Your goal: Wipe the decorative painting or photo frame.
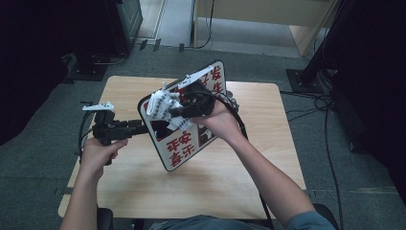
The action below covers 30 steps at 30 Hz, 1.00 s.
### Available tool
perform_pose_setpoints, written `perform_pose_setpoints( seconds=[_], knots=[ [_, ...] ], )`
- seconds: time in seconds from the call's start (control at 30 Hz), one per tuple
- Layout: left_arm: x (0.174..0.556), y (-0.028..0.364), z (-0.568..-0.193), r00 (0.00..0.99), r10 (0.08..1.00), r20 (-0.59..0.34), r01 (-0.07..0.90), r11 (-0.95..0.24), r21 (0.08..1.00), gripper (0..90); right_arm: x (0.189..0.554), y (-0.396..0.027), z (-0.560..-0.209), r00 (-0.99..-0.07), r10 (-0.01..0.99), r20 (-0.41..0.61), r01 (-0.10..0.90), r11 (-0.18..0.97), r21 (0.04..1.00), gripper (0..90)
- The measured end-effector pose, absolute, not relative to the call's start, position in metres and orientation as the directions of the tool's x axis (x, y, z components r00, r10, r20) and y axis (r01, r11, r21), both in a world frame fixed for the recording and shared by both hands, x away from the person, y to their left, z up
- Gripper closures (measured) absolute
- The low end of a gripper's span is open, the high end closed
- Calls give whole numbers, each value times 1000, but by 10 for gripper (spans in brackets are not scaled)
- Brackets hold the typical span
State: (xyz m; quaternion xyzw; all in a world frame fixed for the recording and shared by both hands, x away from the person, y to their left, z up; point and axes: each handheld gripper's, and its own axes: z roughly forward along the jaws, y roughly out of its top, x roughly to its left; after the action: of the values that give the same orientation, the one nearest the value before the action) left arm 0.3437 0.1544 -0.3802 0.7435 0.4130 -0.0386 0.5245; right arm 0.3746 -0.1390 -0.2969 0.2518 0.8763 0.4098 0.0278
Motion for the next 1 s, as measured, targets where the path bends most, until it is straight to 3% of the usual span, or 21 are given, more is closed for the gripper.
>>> perform_pose_setpoints(
  seconds=[1.0],
  knots=[
    [343, 153, -381, 658, 574, -487, 655, -116, 747, 417, 369, -142, -331, -865, 465, 190, 452, 555, 699, 779]
  ],
)
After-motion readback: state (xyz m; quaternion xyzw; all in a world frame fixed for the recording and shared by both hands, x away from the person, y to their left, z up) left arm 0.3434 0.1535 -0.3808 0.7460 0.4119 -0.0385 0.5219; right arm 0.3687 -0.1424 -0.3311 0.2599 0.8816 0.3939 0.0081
